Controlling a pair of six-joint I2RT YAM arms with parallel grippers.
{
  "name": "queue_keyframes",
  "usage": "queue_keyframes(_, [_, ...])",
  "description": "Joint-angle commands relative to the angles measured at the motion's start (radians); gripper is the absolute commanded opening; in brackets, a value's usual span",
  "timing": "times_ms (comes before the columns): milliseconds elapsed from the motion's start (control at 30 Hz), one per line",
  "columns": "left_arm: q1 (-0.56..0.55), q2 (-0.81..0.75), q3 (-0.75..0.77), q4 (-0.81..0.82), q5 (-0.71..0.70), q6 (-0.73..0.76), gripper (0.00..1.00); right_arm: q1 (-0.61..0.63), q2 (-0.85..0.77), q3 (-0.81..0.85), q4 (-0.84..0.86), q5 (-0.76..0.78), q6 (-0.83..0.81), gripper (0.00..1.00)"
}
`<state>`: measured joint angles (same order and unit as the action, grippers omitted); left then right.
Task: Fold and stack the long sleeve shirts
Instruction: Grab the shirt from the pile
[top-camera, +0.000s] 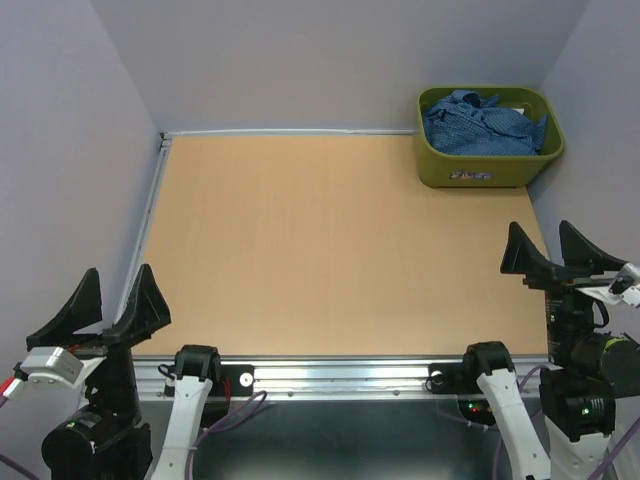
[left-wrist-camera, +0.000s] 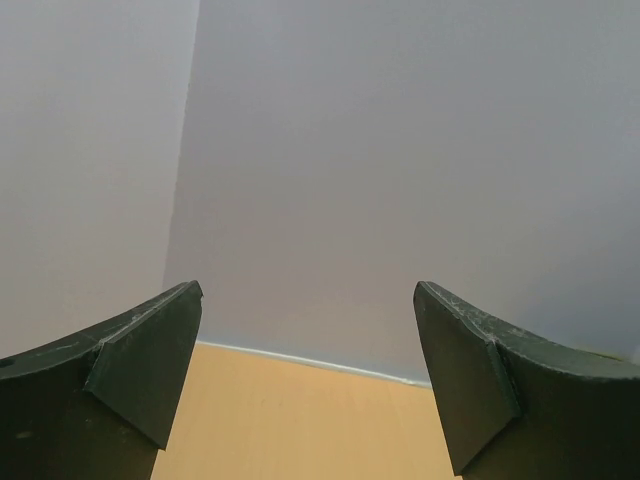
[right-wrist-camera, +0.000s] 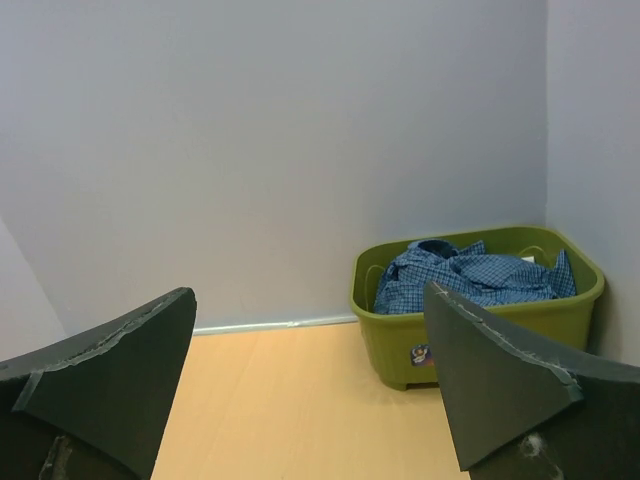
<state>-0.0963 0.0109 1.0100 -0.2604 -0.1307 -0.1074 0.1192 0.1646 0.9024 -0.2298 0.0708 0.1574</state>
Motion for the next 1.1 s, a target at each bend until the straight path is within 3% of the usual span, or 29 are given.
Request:
queue_keyframes(0, [0.003,0.044,-0.027,0.020,0.023,-0.040,0.99,0.005,0.024,0.030,0.007,-0.012,-0.016,1.00])
queue_keyframes(333, [0.003,0.187,-0.071,0.023,0.049,-0.144,0.99,0.004,0.131,-0.033,0.006,0.033,0.010,1.00])
queue_keyframes(433, [0.003,0.271,-0.088,0.020,0.075,-0.167,0.99,0.005,0.223,-0.043,0.010,0.055,0.039,1.00])
queue_keyframes(633, [0.003,0.461,-0.117,0.001,0.187,-0.210,0.99,0.005,0.562,0.032,0.006,0.092,0.094,1.00])
queue_keyframes(733, [0.003,0.547,-0.136,-0.022,0.223,-0.210,0.99,0.004,0.745,0.102,0.003,0.136,0.128,1.00])
queue_keyframes(867, [0.003,0.641,-0.165,-0.016,0.246,-0.177,0.99,0.004,1.017,0.329,-0.084,0.256,0.192,1.00])
queue_keyframes(1067, [0.003,0.649,-0.229,0.068,0.249,-0.109,0.99,0.002,1.337,0.613,-0.098,0.432,0.143,1.00])
